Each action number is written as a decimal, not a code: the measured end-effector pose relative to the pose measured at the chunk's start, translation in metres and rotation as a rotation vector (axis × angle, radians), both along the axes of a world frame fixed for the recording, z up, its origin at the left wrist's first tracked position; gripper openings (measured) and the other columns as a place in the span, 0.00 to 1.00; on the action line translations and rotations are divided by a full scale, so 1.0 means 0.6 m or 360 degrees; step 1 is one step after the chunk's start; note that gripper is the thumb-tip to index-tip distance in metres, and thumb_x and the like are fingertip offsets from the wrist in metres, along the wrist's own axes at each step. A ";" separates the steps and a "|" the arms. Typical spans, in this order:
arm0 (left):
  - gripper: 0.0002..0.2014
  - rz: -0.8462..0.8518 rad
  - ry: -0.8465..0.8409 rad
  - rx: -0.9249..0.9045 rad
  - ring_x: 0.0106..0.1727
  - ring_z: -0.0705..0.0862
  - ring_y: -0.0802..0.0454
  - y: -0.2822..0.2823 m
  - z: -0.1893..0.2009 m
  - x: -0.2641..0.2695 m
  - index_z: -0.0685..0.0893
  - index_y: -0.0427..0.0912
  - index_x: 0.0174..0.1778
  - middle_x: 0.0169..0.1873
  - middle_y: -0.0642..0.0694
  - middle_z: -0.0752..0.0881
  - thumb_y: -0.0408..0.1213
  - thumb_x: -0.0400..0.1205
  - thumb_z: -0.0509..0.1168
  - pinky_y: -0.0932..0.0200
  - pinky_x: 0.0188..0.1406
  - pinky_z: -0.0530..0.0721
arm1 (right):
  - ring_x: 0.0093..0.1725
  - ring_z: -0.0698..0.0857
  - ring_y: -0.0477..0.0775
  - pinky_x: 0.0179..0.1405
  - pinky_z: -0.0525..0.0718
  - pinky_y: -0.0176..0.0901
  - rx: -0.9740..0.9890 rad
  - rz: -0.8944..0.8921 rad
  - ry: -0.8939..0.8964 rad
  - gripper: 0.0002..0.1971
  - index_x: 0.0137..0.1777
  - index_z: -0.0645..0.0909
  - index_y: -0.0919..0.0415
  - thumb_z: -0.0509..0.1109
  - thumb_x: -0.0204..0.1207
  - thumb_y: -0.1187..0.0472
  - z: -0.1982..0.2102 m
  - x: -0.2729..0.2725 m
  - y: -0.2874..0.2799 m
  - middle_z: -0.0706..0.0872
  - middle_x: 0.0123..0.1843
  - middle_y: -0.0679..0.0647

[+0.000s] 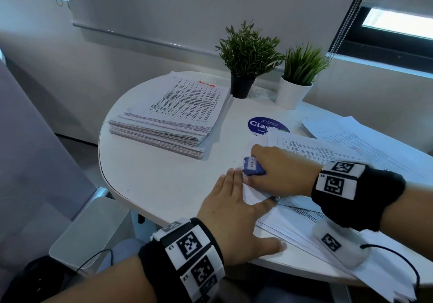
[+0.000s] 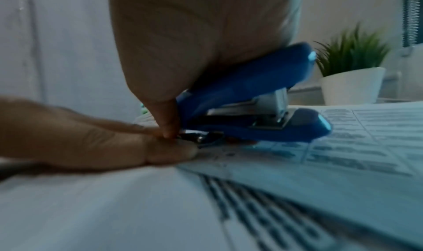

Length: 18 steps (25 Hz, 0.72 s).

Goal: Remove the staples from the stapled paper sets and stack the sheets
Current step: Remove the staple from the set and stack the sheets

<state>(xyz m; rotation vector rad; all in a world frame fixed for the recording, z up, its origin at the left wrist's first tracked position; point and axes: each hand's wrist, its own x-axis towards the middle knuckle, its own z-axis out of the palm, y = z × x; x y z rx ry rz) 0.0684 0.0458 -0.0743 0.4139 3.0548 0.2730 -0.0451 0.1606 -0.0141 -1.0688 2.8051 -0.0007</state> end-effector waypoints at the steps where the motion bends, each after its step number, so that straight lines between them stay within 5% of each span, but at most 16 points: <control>1: 0.40 -0.0005 0.0006 0.0003 0.83 0.30 0.39 0.000 0.000 0.000 0.42 0.74 0.80 0.82 0.31 0.31 0.77 0.74 0.49 0.43 0.83 0.35 | 0.35 0.77 0.49 0.36 0.77 0.44 -0.0010 -0.0102 -0.0138 0.19 0.44 0.67 0.53 0.67 0.76 0.40 0.002 -0.004 -0.005 0.78 0.40 0.48; 7: 0.40 -0.0010 -0.0043 -0.0005 0.83 0.29 0.38 0.001 0.004 0.000 0.40 0.74 0.80 0.81 0.31 0.29 0.77 0.74 0.48 0.42 0.83 0.34 | 0.36 0.76 0.49 0.36 0.71 0.42 0.0166 -0.0312 -0.0443 0.17 0.39 0.75 0.58 0.71 0.74 0.44 0.015 -0.023 -0.038 0.81 0.40 0.52; 14: 0.40 -0.0009 -0.0071 0.0002 0.83 0.29 0.38 0.000 0.002 0.000 0.40 0.75 0.80 0.81 0.31 0.29 0.77 0.74 0.48 0.41 0.83 0.33 | 0.15 0.77 0.50 0.29 0.76 0.40 0.0218 -0.0503 -0.0809 0.16 0.30 0.77 0.60 0.70 0.78 0.54 0.038 -0.025 -0.061 0.78 0.14 0.48; 16: 0.40 -0.0007 -0.0082 -0.0007 0.83 0.29 0.38 -0.001 0.002 0.000 0.40 0.75 0.79 0.81 0.30 0.30 0.77 0.74 0.49 0.41 0.83 0.34 | 0.13 0.77 0.47 0.24 0.74 0.37 0.0266 -0.0545 -0.0853 0.15 0.32 0.76 0.59 0.67 0.80 0.56 0.047 -0.020 -0.067 0.80 0.18 0.51; 18: 0.40 -0.0001 -0.0079 -0.0003 0.83 0.29 0.38 -0.001 0.001 0.000 0.41 0.74 0.79 0.81 0.30 0.31 0.77 0.74 0.49 0.41 0.83 0.34 | 0.21 0.79 0.51 0.24 0.74 0.37 0.0319 -0.0600 -0.0870 0.13 0.36 0.76 0.59 0.67 0.81 0.56 0.054 -0.013 -0.071 0.80 0.29 0.55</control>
